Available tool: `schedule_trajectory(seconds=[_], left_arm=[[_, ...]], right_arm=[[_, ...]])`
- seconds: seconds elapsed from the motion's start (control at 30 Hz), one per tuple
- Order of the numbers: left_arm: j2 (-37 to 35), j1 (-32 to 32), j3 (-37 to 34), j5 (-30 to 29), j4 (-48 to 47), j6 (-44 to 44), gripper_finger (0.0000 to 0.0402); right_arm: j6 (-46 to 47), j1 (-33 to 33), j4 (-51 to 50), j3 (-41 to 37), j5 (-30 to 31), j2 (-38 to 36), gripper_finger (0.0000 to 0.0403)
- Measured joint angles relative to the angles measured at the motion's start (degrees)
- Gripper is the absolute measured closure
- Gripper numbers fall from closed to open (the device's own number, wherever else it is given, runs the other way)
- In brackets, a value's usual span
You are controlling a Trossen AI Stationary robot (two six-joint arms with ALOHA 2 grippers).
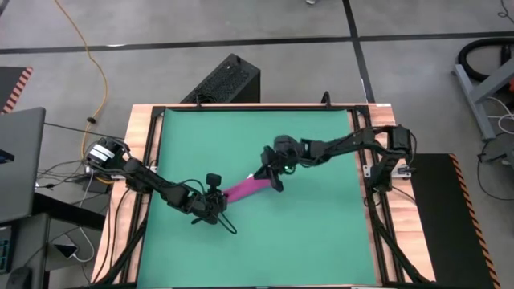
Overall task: Roll towel
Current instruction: Roll the violet towel
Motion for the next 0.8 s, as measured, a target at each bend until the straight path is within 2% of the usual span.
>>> schedule_trajectory(seconds=[0.13, 0.27, 0.63, 0.8], left_arm=[[0.0, 0.0, 0.0, 0.0, -0.2, 0.0, 0.0401], [0.0, 0.0, 0.0, 0.0, -0.1, 0.0, 0.0401], [0.0, 0.0, 0.0, -0.1, 0.0, -1.4, 0.0401], [0.0, 0.0, 0.0, -0.1, 0.0, -1.5, 0.0401]], right_arm=[[3.4, -0.3, 16.5, -8.8, 0.5, -0.2, 0.0365], [5.0, -1.2, 23.4, -14.0, 2.9, -0.1, 0.0388], [1.7, -1.3, 21.9, -15.0, 4.9, 0.0, 0.0387], [2.1, -1.4, 24.8, -15.0, 5.0, 4.7, 0.0387]])
